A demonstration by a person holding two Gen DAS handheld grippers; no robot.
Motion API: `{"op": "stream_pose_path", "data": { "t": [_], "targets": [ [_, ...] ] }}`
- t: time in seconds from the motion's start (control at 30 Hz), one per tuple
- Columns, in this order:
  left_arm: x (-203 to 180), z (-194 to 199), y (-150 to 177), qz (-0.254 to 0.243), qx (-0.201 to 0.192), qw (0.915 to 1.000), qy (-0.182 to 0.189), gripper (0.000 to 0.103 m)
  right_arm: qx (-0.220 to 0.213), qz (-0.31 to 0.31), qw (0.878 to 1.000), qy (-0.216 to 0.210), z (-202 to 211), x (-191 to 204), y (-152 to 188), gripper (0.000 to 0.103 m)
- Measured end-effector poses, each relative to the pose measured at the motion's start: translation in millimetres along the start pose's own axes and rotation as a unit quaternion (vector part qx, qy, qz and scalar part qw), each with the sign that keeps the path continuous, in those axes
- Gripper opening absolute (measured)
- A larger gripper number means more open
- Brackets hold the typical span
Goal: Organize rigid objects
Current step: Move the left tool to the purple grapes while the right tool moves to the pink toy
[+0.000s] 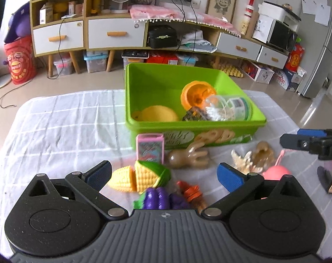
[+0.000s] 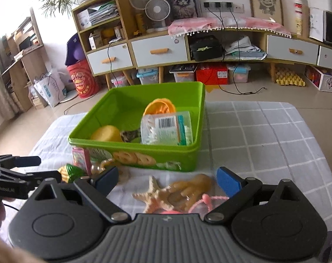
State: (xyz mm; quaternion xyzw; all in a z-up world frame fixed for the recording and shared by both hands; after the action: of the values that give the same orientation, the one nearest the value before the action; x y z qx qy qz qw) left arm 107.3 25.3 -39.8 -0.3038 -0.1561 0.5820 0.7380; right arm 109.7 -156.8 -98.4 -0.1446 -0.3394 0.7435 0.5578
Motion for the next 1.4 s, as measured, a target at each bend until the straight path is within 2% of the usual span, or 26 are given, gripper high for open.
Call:
{"op": "stream_pose_path", "data": {
  "t": [0.33, 0.53, 0.77, 1.0, 1.2, 1.4],
  "targets": [
    [10, -8, 27, -0.015, 0.000, 0.9999, 0.004, 0.101, 0.019, 0.039, 0.999, -0.016, 0, -7, 17, 0.079],
    [5, -13, 41, -0.052, 0.008, 0.9985, 0.017, 0.101, 0.040, 0.076, 0.994, -0.063, 2, -6, 33, 0.079],
    [2, -20, 48, -0.068, 0.019, 0.9972, 0.025, 0.101, 0.074, 0.126, 0.985, -0.091, -4, 3, 50, 0.079],
    [0, -25, 52, -0.080, 0.024, 0.9962, 0.026, 0.100, 0.094, 0.150, 0.980, -0.087, -11, 8, 58, 0.079],
    [2, -32, 55, -0.078, 0.030, 0.9963, 0.022, 0.098, 0.104, 0.147, 0.981, -0.075, -19, 3, 60, 0.079],
    [5, -34, 55, -0.069, 0.029, 0.9968, 0.028, 0.093, 0.107, 0.141, 0.981, -0.082, -24, 1, 60, 0.079]
  ]
}}
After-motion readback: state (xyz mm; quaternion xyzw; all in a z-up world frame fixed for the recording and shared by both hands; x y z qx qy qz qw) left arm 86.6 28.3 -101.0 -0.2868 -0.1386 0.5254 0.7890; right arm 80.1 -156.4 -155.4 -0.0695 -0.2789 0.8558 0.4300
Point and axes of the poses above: each gripper's, at about its wrist camera, not at the fingertips, and z roughly against the way its jaws point, x to its left, y to its underside, the point moved 3 cm from there along -z, roughly the way its jaws point, and after that the axes turned 6 degrees about x, right-handed, at the moved point
